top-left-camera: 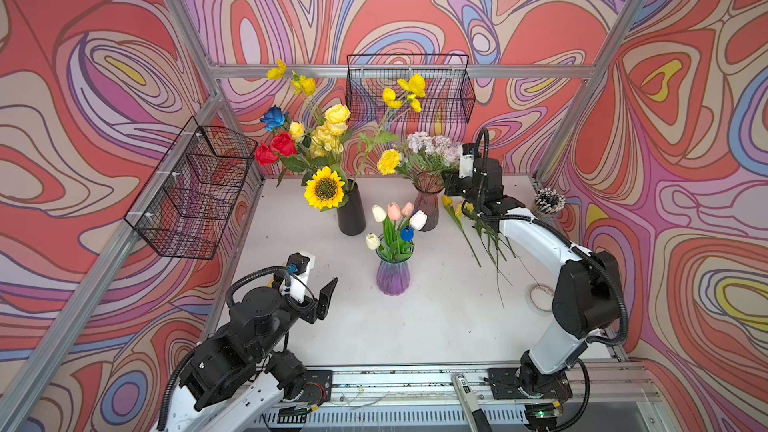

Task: Pick out yellow flowers from the vase
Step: Adjust the flower in the vase.

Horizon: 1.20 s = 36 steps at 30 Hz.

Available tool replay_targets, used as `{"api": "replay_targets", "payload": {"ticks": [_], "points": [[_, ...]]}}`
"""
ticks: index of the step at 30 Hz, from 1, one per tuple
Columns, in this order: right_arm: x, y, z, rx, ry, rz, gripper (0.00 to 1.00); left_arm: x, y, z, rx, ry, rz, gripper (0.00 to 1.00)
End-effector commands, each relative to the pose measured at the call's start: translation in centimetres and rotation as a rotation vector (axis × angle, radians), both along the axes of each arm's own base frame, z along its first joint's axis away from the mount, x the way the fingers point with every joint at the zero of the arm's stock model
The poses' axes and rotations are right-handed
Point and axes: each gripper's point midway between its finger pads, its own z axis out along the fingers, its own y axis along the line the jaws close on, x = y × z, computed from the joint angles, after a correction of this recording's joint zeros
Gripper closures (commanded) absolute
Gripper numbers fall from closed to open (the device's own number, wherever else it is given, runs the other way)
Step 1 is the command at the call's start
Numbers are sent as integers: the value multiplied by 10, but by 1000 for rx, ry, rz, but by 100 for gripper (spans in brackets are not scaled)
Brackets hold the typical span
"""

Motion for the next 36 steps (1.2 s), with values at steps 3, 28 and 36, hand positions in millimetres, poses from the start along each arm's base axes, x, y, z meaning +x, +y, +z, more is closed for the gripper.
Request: {"api": "replay_targets", "payload": {"ticks": [3, 28, 36], "points": [[15, 14, 7, 7, -28, 68, 82, -5, 9, 6, -11, -8, 28, 17], [-101, 25, 18, -239, 15, 453, 60, 10, -8, 6, 31, 10, -6, 17], [-99, 47, 22, -248, -187, 545, 64, 13, -11, 8, 38, 13, -13, 17]]}}
